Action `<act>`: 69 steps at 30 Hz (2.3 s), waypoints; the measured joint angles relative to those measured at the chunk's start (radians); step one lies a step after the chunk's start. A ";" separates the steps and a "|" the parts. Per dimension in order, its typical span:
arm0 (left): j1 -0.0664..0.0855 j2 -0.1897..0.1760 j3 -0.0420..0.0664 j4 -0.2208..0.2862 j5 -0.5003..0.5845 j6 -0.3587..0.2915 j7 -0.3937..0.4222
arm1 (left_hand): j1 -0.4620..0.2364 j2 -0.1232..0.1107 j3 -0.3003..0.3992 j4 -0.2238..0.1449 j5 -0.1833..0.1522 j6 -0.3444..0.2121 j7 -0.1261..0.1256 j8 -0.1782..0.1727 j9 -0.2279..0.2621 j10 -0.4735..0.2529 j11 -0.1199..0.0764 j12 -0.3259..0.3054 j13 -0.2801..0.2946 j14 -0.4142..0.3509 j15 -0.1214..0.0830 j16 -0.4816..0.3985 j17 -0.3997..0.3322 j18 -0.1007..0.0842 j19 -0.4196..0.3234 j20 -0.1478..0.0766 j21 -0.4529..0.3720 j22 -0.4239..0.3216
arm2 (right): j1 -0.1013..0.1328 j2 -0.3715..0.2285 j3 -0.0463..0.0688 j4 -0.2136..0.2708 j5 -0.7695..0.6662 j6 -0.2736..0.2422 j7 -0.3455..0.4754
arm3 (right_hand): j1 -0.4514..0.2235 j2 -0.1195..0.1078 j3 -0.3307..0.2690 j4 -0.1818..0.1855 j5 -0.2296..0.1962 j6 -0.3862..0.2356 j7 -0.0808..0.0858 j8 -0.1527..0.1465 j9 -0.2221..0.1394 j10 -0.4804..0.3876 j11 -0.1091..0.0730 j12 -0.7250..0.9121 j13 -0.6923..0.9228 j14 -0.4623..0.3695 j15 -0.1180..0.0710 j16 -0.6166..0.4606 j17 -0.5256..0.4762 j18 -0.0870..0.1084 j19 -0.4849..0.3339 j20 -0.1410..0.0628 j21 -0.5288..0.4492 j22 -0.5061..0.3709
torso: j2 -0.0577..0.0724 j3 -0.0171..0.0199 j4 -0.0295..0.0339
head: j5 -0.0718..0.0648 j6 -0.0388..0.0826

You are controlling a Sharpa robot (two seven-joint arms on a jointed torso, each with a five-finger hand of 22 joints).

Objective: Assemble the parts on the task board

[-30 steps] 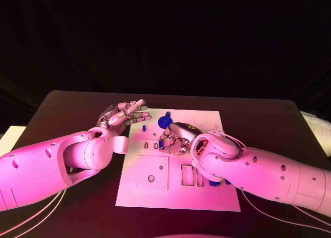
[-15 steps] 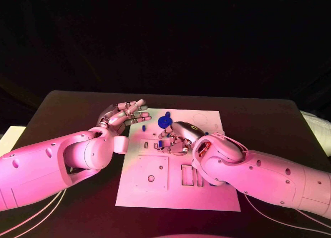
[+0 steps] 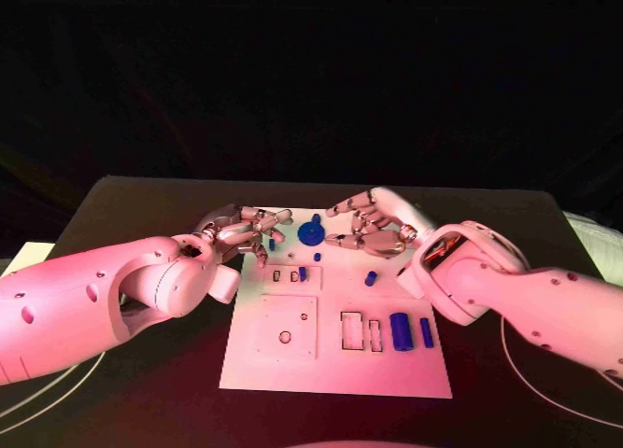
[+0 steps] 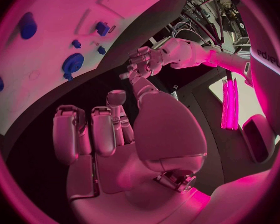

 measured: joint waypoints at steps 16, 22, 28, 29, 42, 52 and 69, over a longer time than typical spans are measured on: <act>0.080 0.093 0.001 -0.055 -0.629 0.261 -0.595 | -0.115 0.073 -0.246 0.071 -0.006 -0.049 -0.062 0.361 0.259 0.024 -0.057 0.718 0.744 0.000 -0.043 0.166 0.021 -0.063 0.007 -0.028 0.535 0.612 | 0.056 -0.117 0.004 -0.053 0.294 0.019 0.088 | 0.011 0.011 0.000 0.000 0.006 0.003 -0.003 0.000 0.002 0.000 0.000 0.000 -0.002 0.000 0.000 -0.004 -0.008 0.000 -0.001 0.001 0.000 0.001 | -0.024 0.0088 -0.0263 | 0.023 -0.018; 0.084 0.139 0.000 -0.092 -0.722 0.303 -0.654 | -0.124 0.085 -0.281 0.074 -0.006 -0.076 -0.067 0.413 0.318 0.029 -0.062 0.738 0.778 0.000 -0.050 0.166 0.021 -0.063 0.011 -0.032 0.564 0.614 | 0.056 -0.117 0.004 -0.058 0.314 0.025 0.089 | 0.011 0.011 -0.003 0.003 0.006 0.003 -0.003 0.004 0.003 0.000 0.000 0.000 -0.002 0.000 0.000 -0.008 -0.010 0.000 -0.001 0.001 0.000 0.001 | -0.025 0.0098 -0.0279 | 0.026 -0.021; 0.085 0.173 0.000 -0.123 -0.767 0.333 -0.682 | -0.120 0.088 -0.286 0.070 -0.006 -0.083 -0.067 0.420 0.334 0.029 -0.062 0.739 0.778 0.000 -0.050 0.166 0.021 -0.063 0.011 -0.032 0.564 0.614 | 0.056 -0.114 0.003 -0.065 0.322 0.031 0.088 | 0.014 0.014 -0.003 0.003 0.008 0.007 -0.007 0.004 0.003 0.004 -0.004 0.004 -0.002 0.000 0.000 -0.012 -0.015 0.000 -0.005 -0.002 -0.002 0.001 | -0.024 0.0098 -0.0286 | 0.030 -0.022; 0.085 0.177 0.000 -0.127 -0.772 0.338 -0.684 | -0.117 0.091 -0.286 0.070 -0.006 -0.083 -0.067 0.421 0.336 0.029 -0.062 0.739 0.778 0.000 -0.050 0.166 0.021 -0.063 0.011 -0.032 0.564 0.614 | 0.056 -0.114 0.003 -0.066 0.322 0.032 0.088 | 0.014 0.014 -0.003 0.003 0.011 0.007 -0.006 0.004 0.003 0.004 -0.004 0.004 -0.003 0.000 0.000 -0.014 -0.015 0.000 -0.005 -0.002 -0.004 0.001 | -0.024 0.0099 -0.0286 | 0.030 -0.022; 0.086 0.226 -0.001 -0.171 -0.801 0.411 -0.706 | -0.106 0.101 -0.288 0.068 -0.006 -0.095 -0.066 0.439 0.359 0.029 -0.062 0.739 0.785 0.000 -0.049 0.166 0.021 -0.063 0.007 -0.035 0.564 0.613 | 0.055 -0.105 0.002 -0.076 0.323 0.040 0.081 | 0.014 0.014 -0.008 0.003 0.017 0.007 -0.006 0.004 0.003 0.004 -0.004 0.004 -0.005 0.000 0.000 -0.014 -0.018 0.000 -0.005 -0.002 -0.004 0.001 | -0.023 0.0092 -0.0282 | 0.026 -0.034; 0.086 0.243 -0.001 -0.182 -0.812 0.446 -0.711 | -0.102 0.098 -0.291 0.071 -0.006 -0.095 -0.066 0.443 0.365 0.032 -0.065 0.746 0.791 0.000 -0.049 0.166 0.021 -0.078 0.007 -0.035 0.564 0.613 | 0.052 -0.097 0.002 -0.083 0.323 0.045 0.077 | 0.014 0.014 -0.008 0.003 0.023 0.007 -0.006 0.004 0.003 0.004 -0.004 0.004 -0.007 0.000 0.000 -0.014 -0.018 0.000 -0.005 -0.002 -0.004 0.000 | -0.022 0.0092 -0.0272 | 0.024 -0.040; 0.086 0.272 -0.001 -0.207 -0.817 0.472 -0.714 | -0.084 0.114 -0.297 0.070 -0.006 -0.102 -0.073 0.458 0.386 0.039 -0.065 0.751 0.800 -0.002 -0.055 0.166 0.021 -0.078 0.011 -0.039 0.569 0.613 | 0.048 -0.089 0.002 -0.087 0.323 0.056 0.072 | 0.014 0.014 -0.014 0.008 0.023 0.007 -0.006 0.004 0.003 0.004 -0.004 0.004 -0.008 0.000 0.000 -0.014 -0.019 0.000 -0.005 -0.002 -0.004 0.000 | -0.023 0.0092 -0.0271 | 0.019 -0.045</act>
